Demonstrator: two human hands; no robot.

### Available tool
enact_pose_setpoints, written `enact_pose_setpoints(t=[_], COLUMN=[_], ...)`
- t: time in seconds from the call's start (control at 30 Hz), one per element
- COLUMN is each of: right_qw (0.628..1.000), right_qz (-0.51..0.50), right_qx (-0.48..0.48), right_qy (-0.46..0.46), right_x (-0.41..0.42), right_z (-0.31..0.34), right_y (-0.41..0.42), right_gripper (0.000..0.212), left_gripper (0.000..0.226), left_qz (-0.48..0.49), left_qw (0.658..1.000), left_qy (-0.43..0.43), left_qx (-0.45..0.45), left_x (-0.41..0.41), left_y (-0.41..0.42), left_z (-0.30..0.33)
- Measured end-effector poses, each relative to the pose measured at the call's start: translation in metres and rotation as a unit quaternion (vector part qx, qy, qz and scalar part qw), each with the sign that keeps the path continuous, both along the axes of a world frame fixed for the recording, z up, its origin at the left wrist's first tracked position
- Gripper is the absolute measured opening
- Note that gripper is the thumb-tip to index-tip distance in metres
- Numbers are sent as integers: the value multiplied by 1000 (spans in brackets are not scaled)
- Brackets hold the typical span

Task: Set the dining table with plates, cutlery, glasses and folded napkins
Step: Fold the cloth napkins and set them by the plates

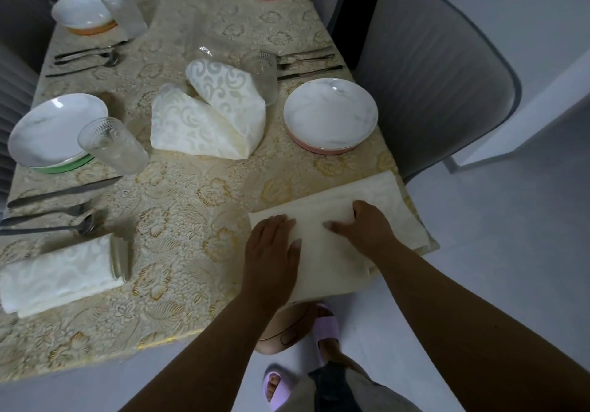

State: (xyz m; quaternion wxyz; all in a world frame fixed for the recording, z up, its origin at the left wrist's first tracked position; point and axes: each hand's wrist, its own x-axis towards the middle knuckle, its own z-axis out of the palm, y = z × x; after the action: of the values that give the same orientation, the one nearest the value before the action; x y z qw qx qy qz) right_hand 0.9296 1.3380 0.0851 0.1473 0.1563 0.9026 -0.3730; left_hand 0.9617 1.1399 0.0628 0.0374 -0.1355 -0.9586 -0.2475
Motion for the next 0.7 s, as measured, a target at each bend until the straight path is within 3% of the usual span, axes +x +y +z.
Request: enact_pose_setpoints(t=[0.07,0.2,0.43,0.53,0.7], right_qw=[1000,991,995,998,987], right_qz=[8,-10,-13,1,75], right_qx=[21,114,100,65,134], right_qy=[4,71,13,1,42], right_x=[5,1,-21,-21,-12], right_z=[-6,1,-3,-4,-11], right_y=[4,16,38,45,54], right_gripper=[28,38,40,40,35], left_gripper=[45,46,49,49,50], left_qz=[20,6,-77,-76,-27], left_qw=[1000,1000,993,993,997], left_qy=[-4,-7,7,18,55], left_qx=[1,-14,-85,-84,-47], left_x=[1,-1,-9,-10,-33], left_y=[7,18,36,38,31], left_z=[-2,1,-7,-12,-2])
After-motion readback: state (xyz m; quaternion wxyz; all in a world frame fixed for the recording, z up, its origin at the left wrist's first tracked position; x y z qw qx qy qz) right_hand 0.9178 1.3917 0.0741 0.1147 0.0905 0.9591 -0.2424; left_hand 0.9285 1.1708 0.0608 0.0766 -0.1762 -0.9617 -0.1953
